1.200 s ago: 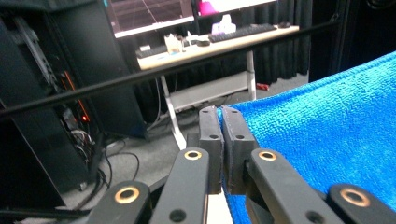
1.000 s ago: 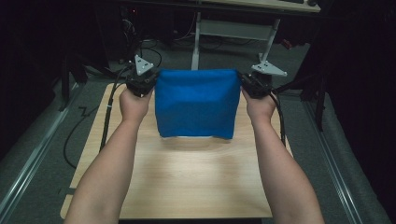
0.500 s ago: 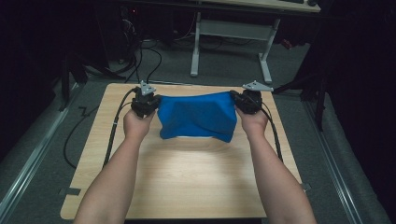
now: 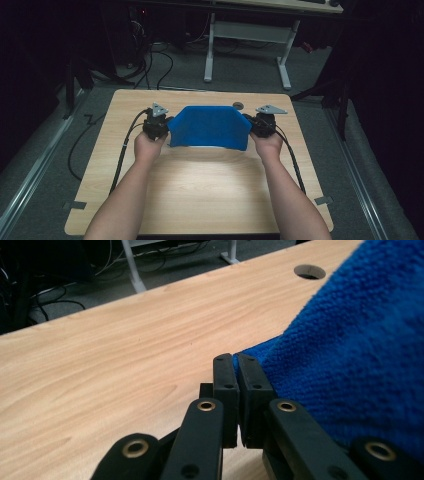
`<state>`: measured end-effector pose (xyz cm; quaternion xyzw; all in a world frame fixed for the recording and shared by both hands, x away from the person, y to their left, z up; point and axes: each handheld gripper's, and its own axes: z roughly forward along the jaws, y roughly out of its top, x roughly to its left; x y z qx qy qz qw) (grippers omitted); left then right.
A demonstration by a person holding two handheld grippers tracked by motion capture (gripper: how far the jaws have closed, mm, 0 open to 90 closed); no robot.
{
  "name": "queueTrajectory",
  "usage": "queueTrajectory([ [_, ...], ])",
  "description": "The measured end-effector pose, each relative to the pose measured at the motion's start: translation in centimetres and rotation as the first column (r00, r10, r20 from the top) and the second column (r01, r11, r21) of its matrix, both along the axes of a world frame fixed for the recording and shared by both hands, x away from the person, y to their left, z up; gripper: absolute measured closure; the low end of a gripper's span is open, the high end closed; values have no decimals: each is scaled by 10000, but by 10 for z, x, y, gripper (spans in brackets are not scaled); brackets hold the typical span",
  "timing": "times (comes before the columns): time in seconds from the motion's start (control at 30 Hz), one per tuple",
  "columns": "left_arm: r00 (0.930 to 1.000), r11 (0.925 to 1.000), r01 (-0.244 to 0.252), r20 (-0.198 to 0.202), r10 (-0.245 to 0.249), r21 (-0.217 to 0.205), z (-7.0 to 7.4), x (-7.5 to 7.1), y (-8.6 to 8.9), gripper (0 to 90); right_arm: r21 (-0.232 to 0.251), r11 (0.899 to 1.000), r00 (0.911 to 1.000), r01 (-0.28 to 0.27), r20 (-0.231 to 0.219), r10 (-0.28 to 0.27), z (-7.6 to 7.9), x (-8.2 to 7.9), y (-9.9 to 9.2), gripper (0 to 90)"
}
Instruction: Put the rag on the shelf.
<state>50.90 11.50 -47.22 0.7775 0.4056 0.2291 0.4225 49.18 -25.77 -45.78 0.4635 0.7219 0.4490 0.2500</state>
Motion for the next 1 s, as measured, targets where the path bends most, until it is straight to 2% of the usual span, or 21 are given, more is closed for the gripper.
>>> queueTrajectory([
  [0.2, 9999, 9997, 29, -159, -32, -229, -11, -6, 4, 880, -175, 9998, 9999, -87, -68, 86, -5, -2, 4, 890],
  [0.4, 9995, 9995, 177, -256, -184, -261, -17, -10, 3, 878, -281, 9996, 9997, -78, -241, 72, -9, -4, 7, 889],
  [0.43, 9993, 9992, 240, -262, -248, -311, -20, -11, 2, 877, -447, 9989, 9997, -120, -239, 110, -11, -5, 8, 889],
  [0.5, 9990, 9990, 311, -298, -320, -328, -22, -12, 2, 875, -463, 9989, 9998, -86, -198, 77, -14, -7, 8, 889],
  [0.67, 9979, 9987, 389, -500, -405, -314, -30, -13, 1, 873, -786, 9969, 9993, -22, -387, -9, -22, -9, 5, 887],
  [1.0, 9974, 9980, 421, -566, -448, -475, -34, -17, 2, 836, -897, 9959, 9990, -76, -448, 36, -25, -12, 6, 866],
])
